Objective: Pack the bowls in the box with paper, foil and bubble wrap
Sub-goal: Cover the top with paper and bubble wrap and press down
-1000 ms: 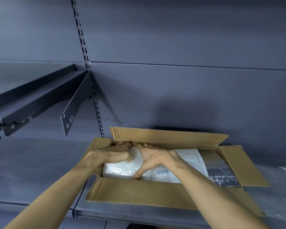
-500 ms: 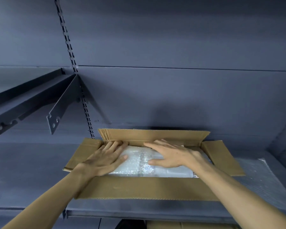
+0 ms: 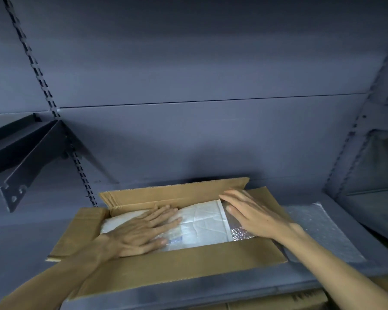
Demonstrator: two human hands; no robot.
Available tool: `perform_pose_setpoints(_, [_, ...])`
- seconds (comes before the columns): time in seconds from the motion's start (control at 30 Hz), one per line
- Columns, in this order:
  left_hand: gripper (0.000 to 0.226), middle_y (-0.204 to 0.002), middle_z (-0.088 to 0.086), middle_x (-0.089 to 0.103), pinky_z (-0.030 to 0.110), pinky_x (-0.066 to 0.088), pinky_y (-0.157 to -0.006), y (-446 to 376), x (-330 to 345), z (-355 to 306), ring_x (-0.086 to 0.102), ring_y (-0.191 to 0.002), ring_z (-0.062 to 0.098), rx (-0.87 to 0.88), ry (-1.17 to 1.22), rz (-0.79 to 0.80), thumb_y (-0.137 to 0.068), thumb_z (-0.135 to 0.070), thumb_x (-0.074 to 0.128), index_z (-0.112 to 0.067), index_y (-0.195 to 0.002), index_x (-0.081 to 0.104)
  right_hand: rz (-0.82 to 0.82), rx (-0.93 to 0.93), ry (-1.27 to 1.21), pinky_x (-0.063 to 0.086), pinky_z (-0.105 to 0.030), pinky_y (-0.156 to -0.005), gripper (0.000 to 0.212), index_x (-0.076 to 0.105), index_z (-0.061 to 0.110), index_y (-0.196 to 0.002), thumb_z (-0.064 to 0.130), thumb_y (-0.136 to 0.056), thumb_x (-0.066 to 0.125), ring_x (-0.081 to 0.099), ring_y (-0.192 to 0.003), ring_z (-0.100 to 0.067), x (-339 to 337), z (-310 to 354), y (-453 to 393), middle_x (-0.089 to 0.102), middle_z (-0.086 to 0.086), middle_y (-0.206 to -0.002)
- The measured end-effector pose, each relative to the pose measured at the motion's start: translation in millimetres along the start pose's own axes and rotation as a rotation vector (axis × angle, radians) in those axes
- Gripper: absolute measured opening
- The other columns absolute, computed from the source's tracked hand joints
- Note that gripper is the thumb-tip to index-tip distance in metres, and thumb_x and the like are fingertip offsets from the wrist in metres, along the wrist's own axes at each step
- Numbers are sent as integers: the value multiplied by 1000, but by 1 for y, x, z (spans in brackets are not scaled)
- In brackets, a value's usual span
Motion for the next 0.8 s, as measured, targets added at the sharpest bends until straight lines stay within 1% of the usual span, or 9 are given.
perform_pose_setpoints(0.13, [60,-165,-14,-21,33,-16,-120,-3,12,6,-22,-152,13,22,-1,-15,-106,-56,22,-44,-157,-7,-109,67,2,14,-27,-122,47,38,22,-155,36,-110,32,21,-147,-4,-13,-21,17,33,9,-157])
perform_pose_setpoints(0.23, [59,-165,-16,-21,33,-15,-120,-3,13,6,-22,-152,12,13,6,-19,-105,-59,20,-47,-156,-6,-124,140,16,20,-38,-124,50,36,22,-156,37,-109,31,21,-150,-10,-22,-40,27,31,6,-160])
perform_pose_setpoints(0.37, [58,-165,-16,-21,34,-14,-121,-3,11,3,-23,-151,11,7,3,-18,-105,-60,20,-48,-156,-5,-250,267,-18,25,-40,-122,48,38,24,-155,35,-109,32,29,-147,-15,-35,-67,47,37,4,-157])
perform_pose_setpoints(0.47, [59,-165,-17,-19,34,-13,-121,-3,10,4,-21,-152,11,13,-32,-26,-104,-60,23,-49,-155,-4,-370,515,-114,26,-42,-121,47,35,20,-156,27,-110,35,29,-147,-23,-35,-91,72,37,-3,-158])
perform_pose_setpoints(0.53, [59,-166,-19,-14,33,-10,-121,-5,6,2,-17,-153,11,8,-25,-49,-104,-61,25,-49,-156,-1,-362,675,-103,29,-45,-119,49,33,18,-156,20,-108,39,29,-147,-28,-27,-104,91,35,-8,-158])
perform_pose_setpoints(0.63, [57,-166,-21,-10,35,1,-124,-18,-10,-14,-13,-153,8,-6,12,-128,-104,-61,24,-50,-156,2,-214,814,-19,38,-48,-111,62,32,15,-155,10,-96,53,36,-140,-36,-12,-113,116,38,-16,-152])
perform_pose_setpoints(0.7, [56,-166,-21,-10,37,10,-124,-37,-22,-32,-12,-153,7,-6,25,-195,-104,-60,22,-50,-155,2,-108,915,39,40,-50,-107,66,30,19,-153,32,-95,59,36,-138,-35,0,-114,130,39,-14,-150])
perform_pose_setpoints(0.77, [57,-166,-21,-10,42,23,-122,-59,-34,-52,-10,-154,8,0,22,-237,-103,-62,21,-52,-155,2,11,971,83,37,-51,-107,87,28,25,-153,73,-85,55,33,-141,-32,15,-110,138,37,-9,-151])
perform_pose_setpoints(0.8, [57,-166,-21,-10,43,28,-120,-71,-39,-63,-10,-154,9,13,23,-255,-102,-62,22,-52,-155,2,85,976,99,36,-52,-108,100,26,28,-154,86,-76,50,32,-142,-31,23,-107,140,35,-7,-152])
Point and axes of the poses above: each hand's wrist, its own y-axis away from the middle knuckle, its own x-axis out of the palm, z = x × y, the point moved 2 cm from there along -y, towards the middle knuckle
